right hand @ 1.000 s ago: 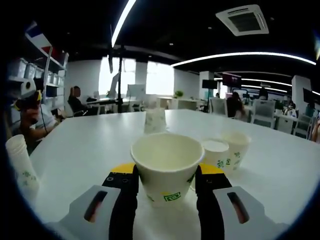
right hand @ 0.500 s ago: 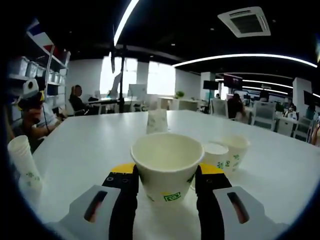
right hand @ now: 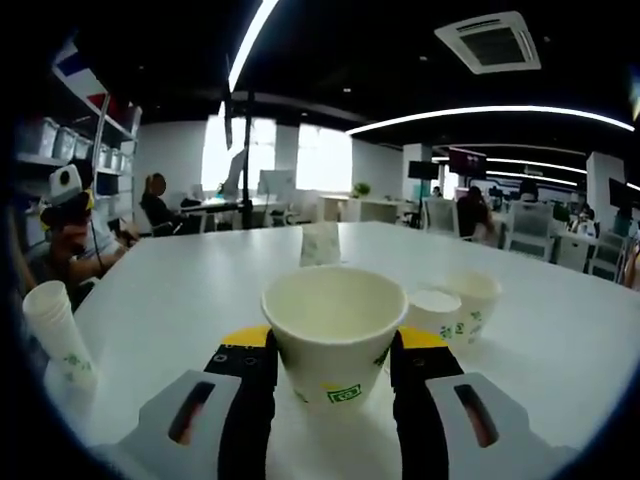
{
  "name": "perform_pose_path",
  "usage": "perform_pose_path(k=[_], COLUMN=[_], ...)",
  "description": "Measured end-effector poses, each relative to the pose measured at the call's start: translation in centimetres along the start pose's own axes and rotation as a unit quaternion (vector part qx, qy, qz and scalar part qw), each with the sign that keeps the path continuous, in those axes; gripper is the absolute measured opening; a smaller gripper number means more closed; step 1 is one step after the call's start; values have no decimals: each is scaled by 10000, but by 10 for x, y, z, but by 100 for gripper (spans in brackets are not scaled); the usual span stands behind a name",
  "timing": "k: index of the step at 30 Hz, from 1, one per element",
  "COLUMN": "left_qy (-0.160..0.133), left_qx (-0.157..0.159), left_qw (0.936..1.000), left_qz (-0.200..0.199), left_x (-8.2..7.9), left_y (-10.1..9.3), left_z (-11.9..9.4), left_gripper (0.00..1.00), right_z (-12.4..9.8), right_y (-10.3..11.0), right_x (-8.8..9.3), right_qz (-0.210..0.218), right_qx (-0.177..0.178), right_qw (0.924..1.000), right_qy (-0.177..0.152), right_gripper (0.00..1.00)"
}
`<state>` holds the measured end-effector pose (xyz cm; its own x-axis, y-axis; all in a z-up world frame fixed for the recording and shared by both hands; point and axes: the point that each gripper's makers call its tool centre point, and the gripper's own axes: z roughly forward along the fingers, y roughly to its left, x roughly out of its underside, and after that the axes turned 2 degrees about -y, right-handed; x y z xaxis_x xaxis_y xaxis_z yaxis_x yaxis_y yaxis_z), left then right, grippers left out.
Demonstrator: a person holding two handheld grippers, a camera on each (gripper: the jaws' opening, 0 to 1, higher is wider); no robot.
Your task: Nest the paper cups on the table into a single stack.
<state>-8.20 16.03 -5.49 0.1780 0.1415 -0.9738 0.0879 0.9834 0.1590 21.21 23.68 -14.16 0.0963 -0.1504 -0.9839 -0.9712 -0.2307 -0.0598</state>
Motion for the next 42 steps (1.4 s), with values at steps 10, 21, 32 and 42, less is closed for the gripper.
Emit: perform_pose_path(k=[10,21,32,42], left_qy=[-9,-10,-14,-23], left_qx=[-3,10,9,17], left_qw=[10000,10000,10000,10000], left_qz=[22,21,29,26], left_x=[-1,-1,-1,-1], left_y=[0,-1,-2,-2], left_z=[0,1,1,1], left_gripper=[56,56,56,56], right_z=[-5,-13,-17,-16], right_y=[17,42,37,22], right_x=[-11,-11,-13,-12], right_qz=[-88,-123,-119,-108], right_qx=[-108,-181,-175,-190], right_qw=[9999,9997,9997,9997], right_qy=[-41,-46,-79,-87], right_gripper=[47,47,47,46])
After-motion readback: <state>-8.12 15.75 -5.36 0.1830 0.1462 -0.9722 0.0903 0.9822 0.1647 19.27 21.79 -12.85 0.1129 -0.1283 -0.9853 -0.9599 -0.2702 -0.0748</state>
